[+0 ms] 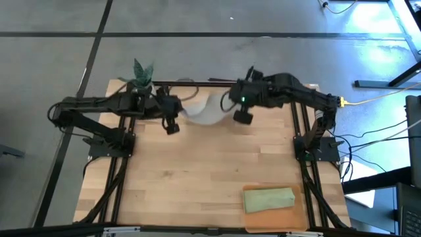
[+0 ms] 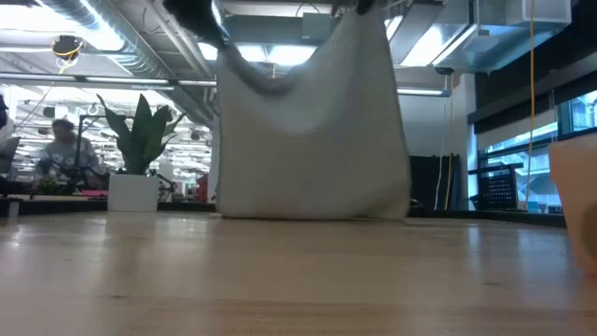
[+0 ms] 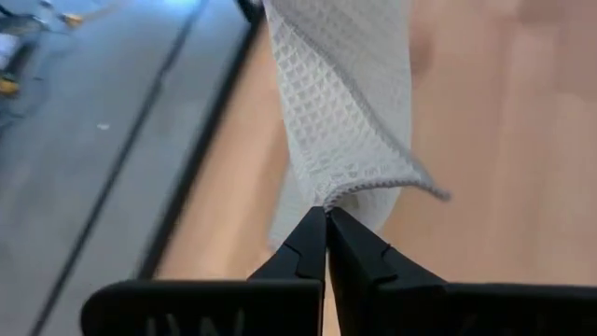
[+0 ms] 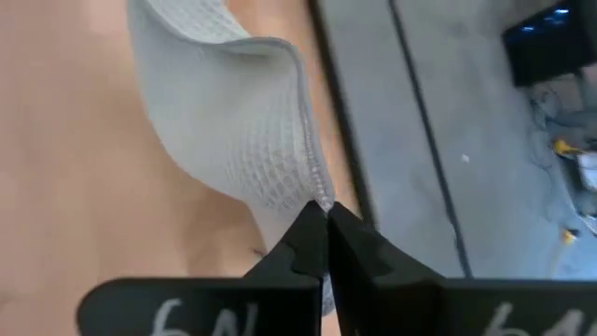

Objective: Roll microfiber towels into tight, uniform cylinder then place into a basket
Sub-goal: Fold the gray microfiber cloth

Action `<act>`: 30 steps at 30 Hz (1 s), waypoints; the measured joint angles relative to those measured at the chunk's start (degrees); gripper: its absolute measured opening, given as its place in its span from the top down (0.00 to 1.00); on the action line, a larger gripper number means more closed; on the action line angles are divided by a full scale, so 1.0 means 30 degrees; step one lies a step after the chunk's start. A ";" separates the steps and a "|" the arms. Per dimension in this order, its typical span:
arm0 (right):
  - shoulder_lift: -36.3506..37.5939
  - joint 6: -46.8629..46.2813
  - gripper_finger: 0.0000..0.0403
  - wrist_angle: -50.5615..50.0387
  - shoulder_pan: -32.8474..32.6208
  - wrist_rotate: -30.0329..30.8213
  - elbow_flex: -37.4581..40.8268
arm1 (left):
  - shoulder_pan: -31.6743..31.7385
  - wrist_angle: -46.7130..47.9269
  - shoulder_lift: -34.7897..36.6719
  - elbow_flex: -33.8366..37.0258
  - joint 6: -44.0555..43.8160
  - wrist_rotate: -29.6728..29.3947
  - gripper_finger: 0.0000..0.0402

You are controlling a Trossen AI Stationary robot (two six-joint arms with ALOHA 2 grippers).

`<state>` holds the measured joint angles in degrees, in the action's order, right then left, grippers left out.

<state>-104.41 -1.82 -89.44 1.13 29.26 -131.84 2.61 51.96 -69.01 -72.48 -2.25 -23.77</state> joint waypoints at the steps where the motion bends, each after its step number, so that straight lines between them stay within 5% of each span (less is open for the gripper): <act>1: 0.0039 -0.0307 0.98 0.0001 -0.0362 -0.0130 0.0278 | -0.0339 0.0032 0.0000 0.0263 -0.0322 0.0219 1.00; 17: 0.0070 -0.4652 0.98 0.3655 -0.4001 -0.2127 0.7573 | -0.5436 -0.0004 0.0007 0.1998 -0.4916 0.2277 1.00; 30: 0.0048 -1.0853 0.98 0.4333 -0.6487 -0.4175 1.2127 | -0.7248 -0.0320 0.0007 0.4594 -0.9251 0.3661 1.00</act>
<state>-104.27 -34.38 -76.45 -18.33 16.73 -95.46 -19.14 51.00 -68.99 -58.70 -30.00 -12.79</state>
